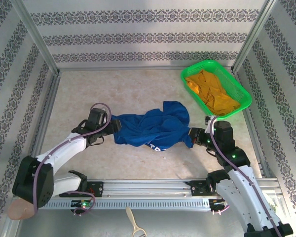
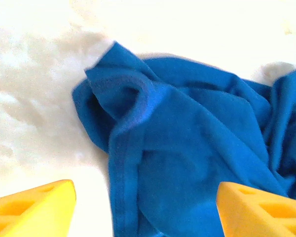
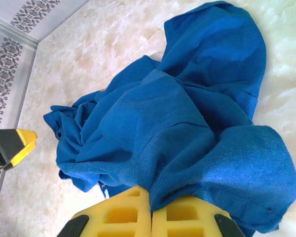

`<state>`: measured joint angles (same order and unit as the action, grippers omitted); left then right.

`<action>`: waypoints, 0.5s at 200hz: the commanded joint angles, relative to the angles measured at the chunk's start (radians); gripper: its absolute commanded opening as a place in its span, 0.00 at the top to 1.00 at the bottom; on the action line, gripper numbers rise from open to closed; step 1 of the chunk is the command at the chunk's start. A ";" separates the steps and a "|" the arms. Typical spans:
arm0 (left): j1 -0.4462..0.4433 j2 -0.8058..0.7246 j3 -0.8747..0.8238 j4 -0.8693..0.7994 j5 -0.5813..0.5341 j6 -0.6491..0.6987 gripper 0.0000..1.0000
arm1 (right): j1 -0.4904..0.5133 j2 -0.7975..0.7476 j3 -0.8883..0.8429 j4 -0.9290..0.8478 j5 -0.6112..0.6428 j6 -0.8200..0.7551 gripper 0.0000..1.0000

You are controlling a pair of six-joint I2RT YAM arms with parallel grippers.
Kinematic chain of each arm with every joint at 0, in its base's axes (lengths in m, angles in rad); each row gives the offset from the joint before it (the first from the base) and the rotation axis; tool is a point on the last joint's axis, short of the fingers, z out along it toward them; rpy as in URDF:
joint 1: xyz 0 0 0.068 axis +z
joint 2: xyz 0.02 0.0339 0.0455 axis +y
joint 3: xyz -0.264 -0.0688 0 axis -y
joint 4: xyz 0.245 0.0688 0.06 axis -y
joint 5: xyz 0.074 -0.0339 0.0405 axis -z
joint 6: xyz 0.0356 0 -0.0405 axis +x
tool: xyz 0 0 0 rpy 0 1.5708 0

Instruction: Fold the inside-out t-shirt

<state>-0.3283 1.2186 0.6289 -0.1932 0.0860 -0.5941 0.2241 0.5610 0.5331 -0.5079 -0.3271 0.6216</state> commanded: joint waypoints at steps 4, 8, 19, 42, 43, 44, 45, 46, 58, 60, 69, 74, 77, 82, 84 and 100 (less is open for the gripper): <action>0.027 0.078 0.037 0.028 -0.076 0.046 0.31 | -0.010 0.003 -0.021 0.006 0.007 0.015 1.00; 0.028 0.091 0.044 0.033 -0.075 0.049 0.32 | -0.010 0.004 -0.022 0.008 0.004 0.015 1.00; 0.029 0.135 0.059 0.049 -0.069 0.053 0.33 | -0.010 0.005 -0.025 0.012 -0.002 0.016 1.00; 0.031 0.214 0.087 0.087 -0.053 0.054 0.34 | -0.010 0.010 -0.028 0.023 -0.012 0.020 1.00; 0.031 0.217 0.088 0.089 -0.052 0.053 0.34 | -0.010 0.010 -0.028 0.024 -0.011 0.020 1.00; 0.031 0.221 0.089 0.091 -0.051 0.054 0.34 | -0.010 0.011 -0.028 0.024 -0.012 0.020 1.00; 0.031 0.224 0.090 0.092 -0.050 0.054 0.35 | -0.011 0.011 -0.027 0.025 -0.012 0.020 1.00; 0.031 0.227 0.092 0.095 -0.050 0.053 0.35 | -0.010 0.010 -0.027 0.025 -0.013 0.020 1.00; 0.032 0.266 0.107 0.115 -0.048 0.050 0.39 | -0.009 0.017 -0.019 0.032 -0.016 0.020 1.00; 0.032 0.273 0.111 0.118 -0.048 0.050 0.40 | -0.010 0.018 -0.019 0.034 -0.016 0.020 1.00; 0.032 0.303 0.128 0.131 -0.047 0.049 0.47 | -0.010 0.028 -0.008 0.038 -0.018 0.016 1.00; 0.034 0.320 0.140 0.135 -0.045 0.049 0.52 | -0.009 0.037 0.002 0.042 -0.020 0.015 1.00; 0.034 0.327 0.146 0.138 -0.042 0.052 0.60 | -0.009 0.043 0.008 0.045 -0.021 0.014 1.00; 0.036 0.347 0.157 0.142 -0.037 0.056 0.73 | -0.011 0.054 0.020 0.051 -0.022 0.011 1.00; 0.038 0.353 0.164 0.141 -0.034 0.059 0.79 | -0.011 0.060 0.025 0.054 -0.023 0.010 1.00; 0.068 0.363 0.234 0.090 -0.026 0.078 1.00 | -0.026 0.127 0.104 0.080 -0.031 -0.006 1.00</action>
<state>-0.3023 1.5661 0.7727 -0.1078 0.0528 -0.5526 0.2237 0.6220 0.5316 -0.4934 -0.3336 0.6289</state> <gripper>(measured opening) 0.146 0.064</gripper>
